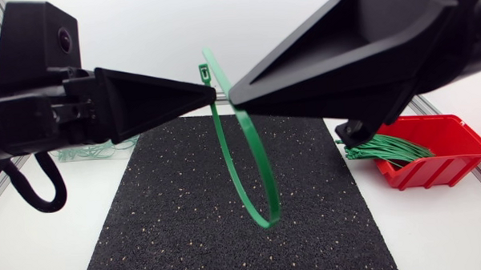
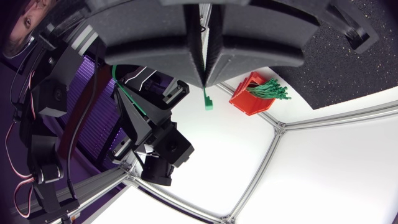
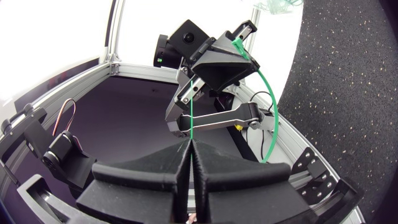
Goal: Take a green cable tie from the red box, thread the tail through the head to close it, then place it in the transparent bin on the left.
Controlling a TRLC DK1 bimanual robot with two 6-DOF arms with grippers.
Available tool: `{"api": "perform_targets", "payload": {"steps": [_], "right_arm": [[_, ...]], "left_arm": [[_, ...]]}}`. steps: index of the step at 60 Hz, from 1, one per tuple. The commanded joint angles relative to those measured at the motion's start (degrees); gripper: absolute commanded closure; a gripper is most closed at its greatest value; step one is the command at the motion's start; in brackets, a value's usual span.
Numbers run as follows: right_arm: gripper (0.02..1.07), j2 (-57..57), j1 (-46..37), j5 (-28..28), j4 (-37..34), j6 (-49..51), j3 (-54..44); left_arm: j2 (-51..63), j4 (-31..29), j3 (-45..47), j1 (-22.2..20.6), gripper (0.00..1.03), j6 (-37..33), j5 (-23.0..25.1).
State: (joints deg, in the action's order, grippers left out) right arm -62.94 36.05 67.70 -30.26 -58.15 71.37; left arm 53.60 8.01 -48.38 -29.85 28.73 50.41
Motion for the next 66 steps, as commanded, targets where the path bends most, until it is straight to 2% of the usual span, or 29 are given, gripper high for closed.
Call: {"api": "perform_targets", "payload": {"steps": [1, 12, 20, 43, 66], "right_arm": [[1.01, -1.4, 1.1, 0.1, -2.3, -2.1, 1.8], [1.01, -2.0, 0.7, 0.1, -5.2, -2.1, 3.2], [1.01, -2.5, 0.9, -0.2, -7.7, -2.1, 4.2], [1.01, -3.5, 0.7, -1.9, -12.8, -2.4, 7.5], [1.01, -9.8, 0.6, -2.8, -16.6, -2.5, 12.0]], "left_arm": [[-1.3, 1.0, 1.7, -1.7, 1.00, 2.2, -0.1], [-1.5, 1.0, 2.0, -4.3, 1.00, 2.1, -1.3], [-2.7, 1.0, 2.0, -6.5, 1.00, 1.0, -5.3], [-4.6, 0.9, 4.1, -5.7, 1.00, -0.5, -7.1], [-3.0, 1.8, 7.1, -5.5, 1.00, -4.1, -9.9]]}}
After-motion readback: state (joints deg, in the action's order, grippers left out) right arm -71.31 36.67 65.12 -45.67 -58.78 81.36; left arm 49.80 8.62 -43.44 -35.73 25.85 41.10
